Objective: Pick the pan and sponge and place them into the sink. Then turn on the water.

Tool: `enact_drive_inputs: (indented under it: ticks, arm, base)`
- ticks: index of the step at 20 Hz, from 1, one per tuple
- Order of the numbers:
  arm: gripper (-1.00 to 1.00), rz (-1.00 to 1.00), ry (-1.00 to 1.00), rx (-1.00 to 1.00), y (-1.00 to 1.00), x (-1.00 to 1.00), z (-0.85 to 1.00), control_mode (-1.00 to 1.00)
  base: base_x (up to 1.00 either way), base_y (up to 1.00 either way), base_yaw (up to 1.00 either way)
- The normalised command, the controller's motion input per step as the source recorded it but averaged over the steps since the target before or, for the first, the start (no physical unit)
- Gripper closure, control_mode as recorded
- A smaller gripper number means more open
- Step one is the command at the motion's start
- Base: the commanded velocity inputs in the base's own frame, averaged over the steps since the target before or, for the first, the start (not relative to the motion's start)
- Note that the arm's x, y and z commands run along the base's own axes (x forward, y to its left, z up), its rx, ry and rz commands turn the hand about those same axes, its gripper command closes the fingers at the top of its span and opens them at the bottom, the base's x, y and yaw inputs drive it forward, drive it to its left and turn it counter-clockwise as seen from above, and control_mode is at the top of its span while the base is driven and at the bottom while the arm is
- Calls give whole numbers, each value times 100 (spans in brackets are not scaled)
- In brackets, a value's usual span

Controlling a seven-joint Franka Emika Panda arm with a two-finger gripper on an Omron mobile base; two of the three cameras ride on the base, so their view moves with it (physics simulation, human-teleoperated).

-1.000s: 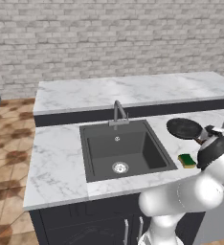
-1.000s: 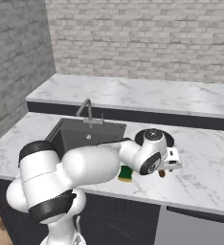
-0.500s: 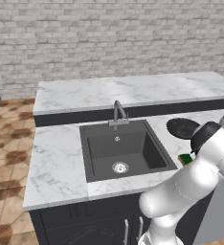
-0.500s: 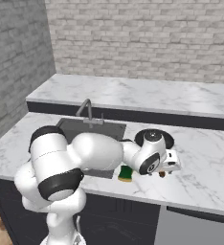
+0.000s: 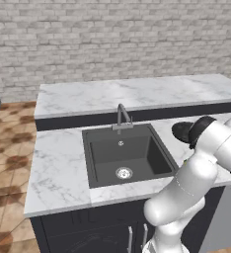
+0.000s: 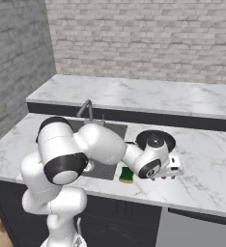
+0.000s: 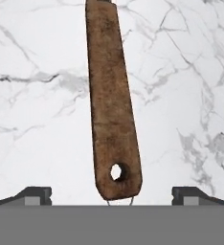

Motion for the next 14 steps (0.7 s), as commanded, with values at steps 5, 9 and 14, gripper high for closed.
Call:
enact_drive_inputs:
  ticks: [5, 9, 14]
  arm:
    - [-100, 3, 0, 0, -22, 12, -3, -100]
    - [-100, 4, 1, 0, -16, 19, -1, -100]
    - [-100, 6, 3, 0, -10, 21, -1, -100]
  base:
    - [0, 0, 0]
    - [0, 0, 0]
    - [0, 0, 0]
